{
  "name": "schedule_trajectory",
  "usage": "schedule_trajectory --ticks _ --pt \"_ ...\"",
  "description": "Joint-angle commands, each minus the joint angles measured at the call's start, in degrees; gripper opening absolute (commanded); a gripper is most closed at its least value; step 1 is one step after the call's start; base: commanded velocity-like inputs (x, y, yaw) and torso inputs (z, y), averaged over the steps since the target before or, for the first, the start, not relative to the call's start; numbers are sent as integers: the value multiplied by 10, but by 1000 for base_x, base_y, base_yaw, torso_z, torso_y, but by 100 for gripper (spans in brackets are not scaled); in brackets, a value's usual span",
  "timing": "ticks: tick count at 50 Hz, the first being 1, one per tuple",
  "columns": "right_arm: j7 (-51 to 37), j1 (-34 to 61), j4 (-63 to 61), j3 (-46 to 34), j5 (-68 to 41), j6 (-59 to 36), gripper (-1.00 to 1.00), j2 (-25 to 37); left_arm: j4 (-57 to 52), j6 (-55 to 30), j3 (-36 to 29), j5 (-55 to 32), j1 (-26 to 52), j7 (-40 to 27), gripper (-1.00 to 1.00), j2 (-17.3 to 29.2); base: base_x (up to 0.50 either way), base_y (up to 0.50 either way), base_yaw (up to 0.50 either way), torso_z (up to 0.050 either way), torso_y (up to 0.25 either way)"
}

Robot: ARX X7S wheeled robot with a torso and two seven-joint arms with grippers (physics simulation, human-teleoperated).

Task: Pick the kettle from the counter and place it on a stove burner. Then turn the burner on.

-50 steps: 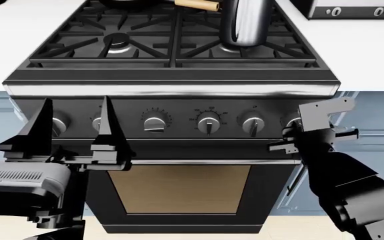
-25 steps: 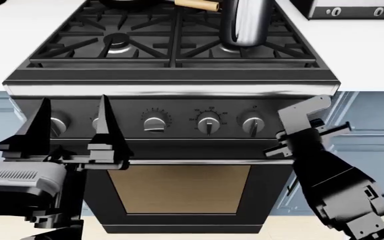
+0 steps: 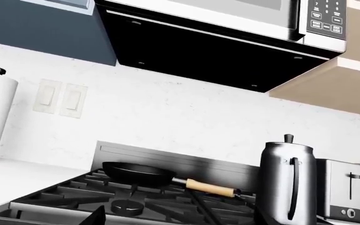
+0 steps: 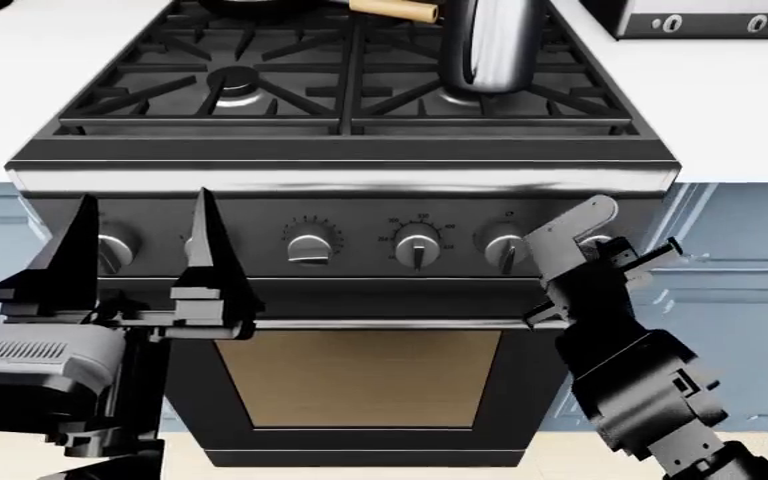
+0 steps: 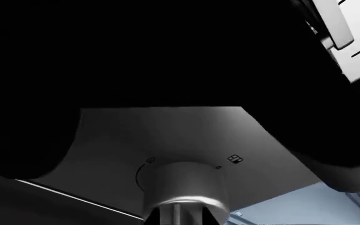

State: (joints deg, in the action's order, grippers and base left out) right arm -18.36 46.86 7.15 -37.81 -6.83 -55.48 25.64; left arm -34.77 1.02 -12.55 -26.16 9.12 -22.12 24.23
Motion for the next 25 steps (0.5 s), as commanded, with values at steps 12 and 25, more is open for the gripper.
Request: schedule_trajectory --ticks 12,25 --pt "93 36 80 -42 -128 59 -100 -35 -1 3 -1 -4 0 -1 100 3 27 0 16 -3 -12" --pt "73 23 2 -37 -132 31 100 -14 -2 2 -1 -8 0 -2 100 5 21 -1 13 -3 -11"
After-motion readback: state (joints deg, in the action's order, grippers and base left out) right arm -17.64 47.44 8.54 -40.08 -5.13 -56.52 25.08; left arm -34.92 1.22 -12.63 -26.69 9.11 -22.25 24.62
